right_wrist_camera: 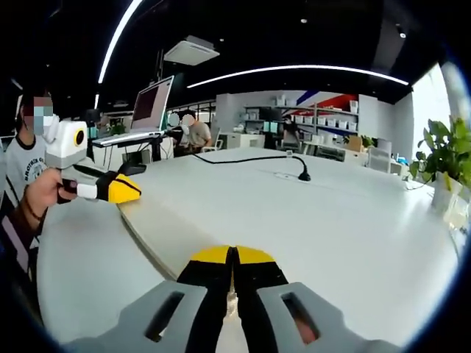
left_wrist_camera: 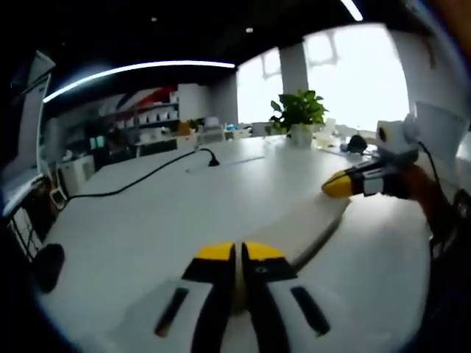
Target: Arrange the utensils inside the cutlery case until each visible utensil rests in its matching compartment.
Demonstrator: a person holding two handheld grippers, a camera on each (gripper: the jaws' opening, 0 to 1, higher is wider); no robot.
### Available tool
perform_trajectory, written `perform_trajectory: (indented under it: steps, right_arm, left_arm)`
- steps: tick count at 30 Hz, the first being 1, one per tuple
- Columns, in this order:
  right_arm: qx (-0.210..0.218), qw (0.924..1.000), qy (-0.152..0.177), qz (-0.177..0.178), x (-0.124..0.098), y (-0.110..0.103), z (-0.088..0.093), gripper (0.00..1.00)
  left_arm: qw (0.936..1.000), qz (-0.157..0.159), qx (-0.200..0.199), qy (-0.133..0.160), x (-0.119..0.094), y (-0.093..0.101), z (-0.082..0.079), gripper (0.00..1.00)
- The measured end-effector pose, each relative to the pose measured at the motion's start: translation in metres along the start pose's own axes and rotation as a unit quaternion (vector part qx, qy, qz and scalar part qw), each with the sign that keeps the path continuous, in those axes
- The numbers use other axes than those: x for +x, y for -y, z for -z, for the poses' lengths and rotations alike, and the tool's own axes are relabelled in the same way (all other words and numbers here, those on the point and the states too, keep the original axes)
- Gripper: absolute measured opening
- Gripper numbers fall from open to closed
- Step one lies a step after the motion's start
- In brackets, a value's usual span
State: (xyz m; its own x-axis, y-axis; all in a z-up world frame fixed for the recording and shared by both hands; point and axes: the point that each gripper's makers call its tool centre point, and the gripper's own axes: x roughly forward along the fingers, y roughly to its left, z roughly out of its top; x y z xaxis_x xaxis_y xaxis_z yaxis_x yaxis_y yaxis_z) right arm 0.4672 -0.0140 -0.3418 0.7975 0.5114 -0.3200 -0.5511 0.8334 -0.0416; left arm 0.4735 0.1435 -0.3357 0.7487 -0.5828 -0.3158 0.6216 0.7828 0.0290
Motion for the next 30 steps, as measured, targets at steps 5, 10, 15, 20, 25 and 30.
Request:
perform_trajectory:
  steps: [5,10,15,20,25,30]
  right_arm:
    - [0.001,0.9999,0.0,-0.011,0.004,-0.007,-0.002,0.0]
    - [0.017,0.9998,0.003,-0.008,0.005,-0.007,0.0,0.0]
    - [-0.028,0.9996,-0.001,-0.002,0.005,-0.008,-0.002,0.0]
    - [-0.008,0.9997,0.02,-0.009,0.004,-0.007,-0.002,0.0]
    - [-0.008,0.9995,0.026,-0.014,0.006,-0.008,-0.002,0.0]
    - [-0.007,0.9994,0.028,-0.018,0.006,-0.008,-0.002,0.0]
  left_arm:
    - [1.0,0.007,0.006,0.0,0.006,0.01,0.001,0.03]
    - [0.9999,0.009,-0.008,0.006,0.008,0.013,0.001,0.02]
    - [0.9991,0.036,-0.02,0.009,0.01,0.02,0.0,0.0]
    - [0.9989,0.043,-0.014,0.014,0.011,0.022,0.0,0.0]
    - [0.9983,0.053,-0.011,0.021,0.011,0.023,0.0,0.0]
    - [0.9979,0.059,-0.008,0.026,0.011,0.023,-0.001,0.0]
